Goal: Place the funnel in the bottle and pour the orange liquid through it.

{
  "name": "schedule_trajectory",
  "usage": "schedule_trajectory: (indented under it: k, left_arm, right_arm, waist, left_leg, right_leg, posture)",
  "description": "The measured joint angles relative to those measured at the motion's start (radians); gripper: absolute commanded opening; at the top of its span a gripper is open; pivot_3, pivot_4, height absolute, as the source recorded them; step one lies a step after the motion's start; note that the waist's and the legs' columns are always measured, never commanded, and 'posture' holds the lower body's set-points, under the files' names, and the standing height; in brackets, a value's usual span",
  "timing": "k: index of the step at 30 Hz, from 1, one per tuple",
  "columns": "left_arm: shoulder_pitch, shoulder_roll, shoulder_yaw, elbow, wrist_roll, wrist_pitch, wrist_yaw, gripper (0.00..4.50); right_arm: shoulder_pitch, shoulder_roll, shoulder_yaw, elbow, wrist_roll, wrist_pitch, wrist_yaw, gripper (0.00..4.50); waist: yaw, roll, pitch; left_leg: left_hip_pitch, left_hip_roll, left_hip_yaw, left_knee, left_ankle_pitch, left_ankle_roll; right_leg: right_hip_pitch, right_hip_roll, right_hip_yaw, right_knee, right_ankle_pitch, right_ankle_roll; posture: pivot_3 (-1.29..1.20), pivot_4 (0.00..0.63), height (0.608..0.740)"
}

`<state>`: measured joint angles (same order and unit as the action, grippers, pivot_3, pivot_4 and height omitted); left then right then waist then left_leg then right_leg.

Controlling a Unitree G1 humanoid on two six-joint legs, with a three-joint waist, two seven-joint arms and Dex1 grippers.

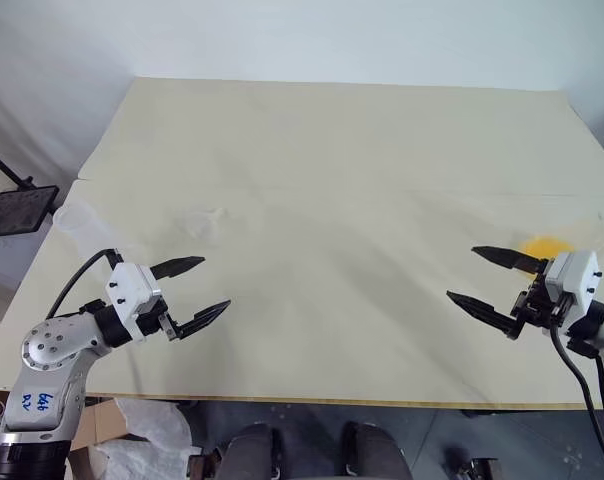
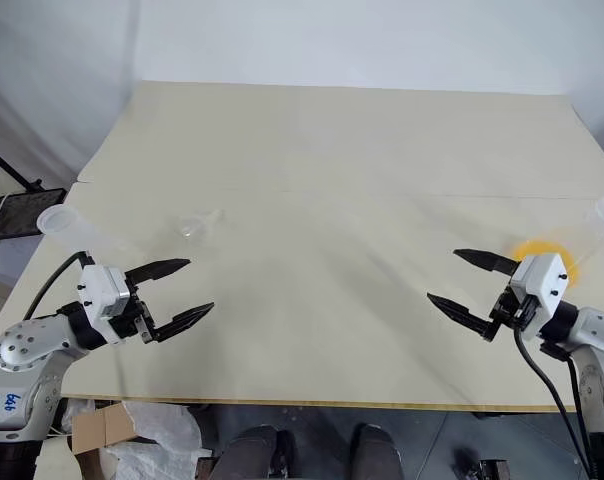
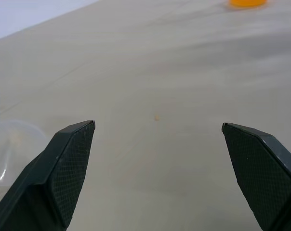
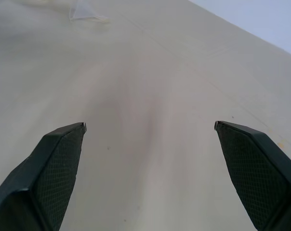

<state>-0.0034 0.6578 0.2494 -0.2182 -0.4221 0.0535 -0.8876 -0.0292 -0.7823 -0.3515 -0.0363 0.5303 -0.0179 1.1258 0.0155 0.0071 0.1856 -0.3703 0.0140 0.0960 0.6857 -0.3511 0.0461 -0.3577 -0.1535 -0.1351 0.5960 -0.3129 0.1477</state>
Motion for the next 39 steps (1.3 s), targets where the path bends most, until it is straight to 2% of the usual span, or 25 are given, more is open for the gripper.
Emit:
schedule_trajectory:
  k: [11, 17, 20, 28, 34, 39]
  left_arm:
    - [-0.006, -0.033, 0.027, -0.001, -0.040, 0.002, 0.023, 4.50]
    - [0.113, -0.113, 0.135, -0.005, -0.090, 0.003, 0.092, 4.50]
    - [0.223, -0.194, 0.229, -0.009, -0.091, -0.018, 0.170, 4.50]
    - [0.415, -0.346, 0.393, -0.003, -0.094, -0.055, 0.331, 4.50]
    - [0.363, -0.362, 0.467, 0.041, -0.149, -0.052, 0.416, 4.50]
    - [0.249, -0.298, 0.476, 0.078, -0.181, -0.012, 0.453, 4.50]
  right_arm:
    - [0.000, 0.010, 0.001, -0.002, 0.011, 0.003, 0.017, 4.48]
    - [-0.066, 0.076, 0.077, -0.063, 0.044, 0.055, 0.001, 4.48]
    - [-0.131, 0.134, 0.137, -0.133, 0.063, 0.092, -0.029, 4.48]
    - [-0.225, 0.204, 0.254, -0.164, 0.063, 0.128, -0.036, 4.48]
    - [-0.239, 0.195, 0.269, -0.156, 0.048, 0.125, 0.004, 4.48]
    - [-0.223, 0.192, 0.261, -0.148, 0.039, 0.124, 0.016, 4.48]
  waist:
    - [0.005, 0.000, 0.000]
    - [-0.009, 0.000, 0.000]
    - [-0.021, 0.000, 0.000]
    - [-0.011, -0.001, 0.000]
    - [0.001, -0.001, 0.000]
    - [0.003, -0.001, 0.000]
  left_leg:
    - [0.000, 0.000, 0.001, 0.000, 0.000, 0.000]
    - [0.000, 0.002, 0.001, 0.000, 0.000, -0.001]
    - [0.000, 0.002, 0.001, 0.000, -0.001, -0.001]
    - [-0.001, 0.001, 0.000, 0.000, -0.002, 0.000]
    - [0.000, 0.001, -0.001, 0.000, -0.002, -0.001]
    - [0.000, 0.001, 0.000, 0.000, -0.002, -0.001]
  right_leg:
    - [0.000, 0.000, 0.001, 0.000, 0.000, 0.000]
    - [-0.001, 0.001, 0.001, 0.001, 0.000, 0.000]
    - [-0.002, 0.001, 0.002, 0.001, 0.000, 0.000]
    - [-0.001, -0.002, 0.002, 0.000, 0.000, 0.000]
    - [-0.002, -0.003, 0.003, 0.001, 0.000, -0.001]
    - [-0.002, -0.002, 0.001, 0.001, 0.000, -0.001]
  posture:
    - [0.00, 0.150, 0.740]
    - [0.00, 0.150, 0.740]
    - [0.00, 0.150, 0.740]
    - [0.00, 0.150, 0.740]
    - [0.00, 0.150, 0.740]
    - [0.00, 0.150, 0.740]
